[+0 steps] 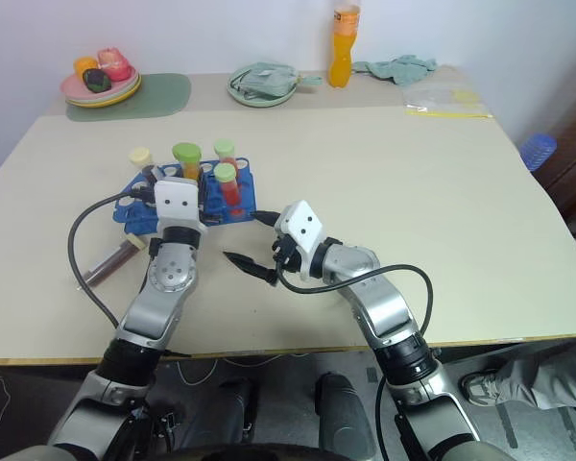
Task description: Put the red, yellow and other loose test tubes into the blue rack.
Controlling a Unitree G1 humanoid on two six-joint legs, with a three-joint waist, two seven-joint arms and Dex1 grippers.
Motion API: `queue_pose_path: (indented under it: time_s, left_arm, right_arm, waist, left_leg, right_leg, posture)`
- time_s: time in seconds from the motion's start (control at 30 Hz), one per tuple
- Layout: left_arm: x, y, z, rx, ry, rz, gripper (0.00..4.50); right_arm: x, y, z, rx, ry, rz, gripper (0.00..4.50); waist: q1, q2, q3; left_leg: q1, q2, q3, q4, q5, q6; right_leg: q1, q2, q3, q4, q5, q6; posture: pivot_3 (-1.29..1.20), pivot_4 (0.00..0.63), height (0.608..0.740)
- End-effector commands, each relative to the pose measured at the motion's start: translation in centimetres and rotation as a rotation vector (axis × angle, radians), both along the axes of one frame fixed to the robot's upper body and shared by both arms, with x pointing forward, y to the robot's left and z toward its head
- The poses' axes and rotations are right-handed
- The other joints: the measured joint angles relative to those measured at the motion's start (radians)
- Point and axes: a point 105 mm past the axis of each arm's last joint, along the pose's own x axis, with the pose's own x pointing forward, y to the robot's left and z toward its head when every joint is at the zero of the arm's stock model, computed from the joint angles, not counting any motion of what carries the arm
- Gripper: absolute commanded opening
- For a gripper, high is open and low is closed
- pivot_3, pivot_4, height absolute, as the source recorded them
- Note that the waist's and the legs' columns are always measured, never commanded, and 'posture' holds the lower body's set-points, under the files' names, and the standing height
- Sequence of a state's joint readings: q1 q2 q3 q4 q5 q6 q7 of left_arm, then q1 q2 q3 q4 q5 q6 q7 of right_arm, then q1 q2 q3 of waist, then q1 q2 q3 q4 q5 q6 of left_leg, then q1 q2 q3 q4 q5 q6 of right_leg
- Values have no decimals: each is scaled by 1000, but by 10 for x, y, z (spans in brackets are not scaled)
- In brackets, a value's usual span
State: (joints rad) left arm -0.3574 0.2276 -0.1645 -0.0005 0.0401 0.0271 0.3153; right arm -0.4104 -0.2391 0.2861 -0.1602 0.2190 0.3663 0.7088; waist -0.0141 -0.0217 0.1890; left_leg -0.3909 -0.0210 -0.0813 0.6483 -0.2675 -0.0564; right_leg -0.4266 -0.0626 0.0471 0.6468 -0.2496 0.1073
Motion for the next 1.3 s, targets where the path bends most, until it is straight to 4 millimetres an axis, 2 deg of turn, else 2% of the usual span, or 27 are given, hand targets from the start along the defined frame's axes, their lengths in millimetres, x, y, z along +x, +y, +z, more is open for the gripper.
queue_pose_path:
  time_s: [0.03, 0.67, 0.8, 0.9, 0.93, 1.03, 1.17, 1.3]
  left_arm:
    - [-1, 3, 14, 9, -55, 17, 757]
    - [6, 7, -6, -97, -38, 12, 757]
    - [5, 12, -9, -120, -39, 24, 2758]
    - [-2, 21, 0, -137, -69, 40, 4263]
    - [-5, 25, 4, -147, -81, 45, 4453]
    - [-21, 41, 28, -175, -131, 34, 4453]
    - [-45, 71, 69, -105, -160, -4, 4453]
    - [-58, 92, 87, -56, -17, -145, 4453]
  right_arm:
    - [-4, -1, 16, 35, -50, 5, 4500]
    - [-4, -1, 16, 27, -41, 8, 4500]
    - [-4, -1, 17, 23, -45, 9, 4500]
    - [-4, 0, 18, 21, -50, 14, 4500]
    - [-5, 0, 18, 20, -51, 16, 4500]
    - [-5, -1, 18, 18, -54, 18, 4500]
    - [-6, 0, 18, 24, -40, 25, 4500]
    - [-7, 1, 17, 29, -26, 35, 4500]
  waist:
    - [0, 0, 0]
    - [1, 0, 0]
    - [0, 0, 0]
    - [0, 0, 0]
    - [-1, 0, 0]
    - [-3, 0, 0]
    - [-5, 0, 0]
    - [-7, 0, 0]
  left_leg:
    - [0, 0, 0, 0, 0, 0]
    - [0, 0, 0, 0, 0, 0]
    - [0, 0, 0, 0, 0, 0]
    - [0, 0, 0, 0, 0, 0]
    - [0, 0, 0, 0, 0, 0]
    - [0, 0, 0, 0, 0, 0]
    - [0, 1, -1, 0, 0, 0]
    - [0, 1, -1, 0, 0, 0]
  right_leg:
    - [0, 0, 0, 0, 0, 0]
    - [0, 0, 0, 0, 0, 0]
    - [0, 0, 0, 0, 0, 0]
    - [0, 0, 0, 0, 0, 0]
    - [0, 0, 0, 0, 0, 0]
    - [0, 0, 0, 0, 0, 0]
    - [0, 1, 0, 1, 0, 0]
    - [0, 1, 0, 1, 0, 0]
  posture:
    - [0, 150, 740]
    - [0, 150, 740]
    - [0, 150, 740]
    - [0, 150, 740]
    - [0, 150, 740]
    - [0, 150, 740]
    - [0, 150, 740]
    - [0, 150, 740]
